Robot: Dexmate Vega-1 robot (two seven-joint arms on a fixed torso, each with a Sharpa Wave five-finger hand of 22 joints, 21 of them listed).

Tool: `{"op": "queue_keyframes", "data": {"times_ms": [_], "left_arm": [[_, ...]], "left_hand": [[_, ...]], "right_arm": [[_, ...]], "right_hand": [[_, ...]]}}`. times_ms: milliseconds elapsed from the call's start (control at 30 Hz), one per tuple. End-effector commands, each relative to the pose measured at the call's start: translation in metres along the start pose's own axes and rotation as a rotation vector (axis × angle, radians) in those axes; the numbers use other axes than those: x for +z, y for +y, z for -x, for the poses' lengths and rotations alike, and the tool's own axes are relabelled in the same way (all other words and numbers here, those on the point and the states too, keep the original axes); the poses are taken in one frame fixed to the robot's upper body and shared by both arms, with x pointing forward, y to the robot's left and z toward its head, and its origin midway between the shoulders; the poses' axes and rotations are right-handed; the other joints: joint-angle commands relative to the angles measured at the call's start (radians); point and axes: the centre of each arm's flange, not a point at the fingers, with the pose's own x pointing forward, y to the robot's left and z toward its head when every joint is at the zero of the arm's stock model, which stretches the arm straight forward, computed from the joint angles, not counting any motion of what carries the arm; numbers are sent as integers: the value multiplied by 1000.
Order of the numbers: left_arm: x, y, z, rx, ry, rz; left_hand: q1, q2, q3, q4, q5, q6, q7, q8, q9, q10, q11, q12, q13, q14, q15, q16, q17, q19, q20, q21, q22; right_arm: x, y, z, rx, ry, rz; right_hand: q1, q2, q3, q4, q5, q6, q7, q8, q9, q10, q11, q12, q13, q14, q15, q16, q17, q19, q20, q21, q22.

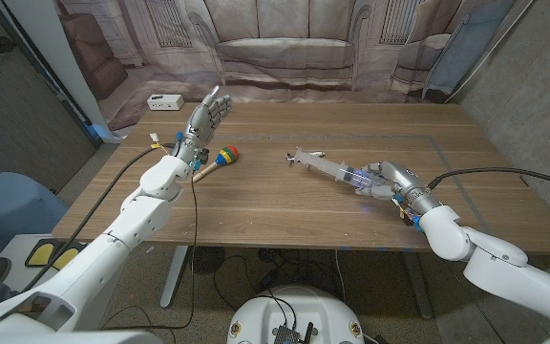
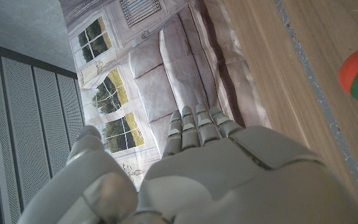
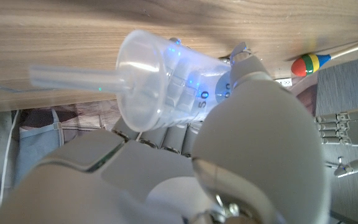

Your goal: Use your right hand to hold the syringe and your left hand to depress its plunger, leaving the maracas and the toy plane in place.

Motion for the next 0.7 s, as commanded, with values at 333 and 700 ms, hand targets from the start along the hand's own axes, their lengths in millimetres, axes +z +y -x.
{"op": "queue_keyframes", "data": {"times_ms": [333, 700], "left_arm": [[11, -4, -11, -15, -23, -26], [26, -11, -16, -47, -60, -49]], "left_hand": [[11, 7, 2, 0, -2, 6, 0, 0, 5, 7, -3, 0, 3, 11, 1, -3, 4, 2, 4, -3, 6], [12, 8, 2, 0, -2, 6, -1, 0, 5, 8, -5, 0, 2, 12, -1, -3, 4, 2, 3, -3, 6]], "right_arm": [[7, -10, -9, -75, -94, -251], [15, -15, -15, -104, -154, -350]], "right_hand": [[-39, 202, 133, 131, 6, 34, -21, 0, 3, 9, 6, -3, 2, 6, -58, -3, 11, -2, -8, 16, 3], [-40, 201, 146, 134, 6, 38, -14, 0, 3, 13, 11, -5, 3, 7, -58, -5, 19, -5, -8, 24, 2]]}}
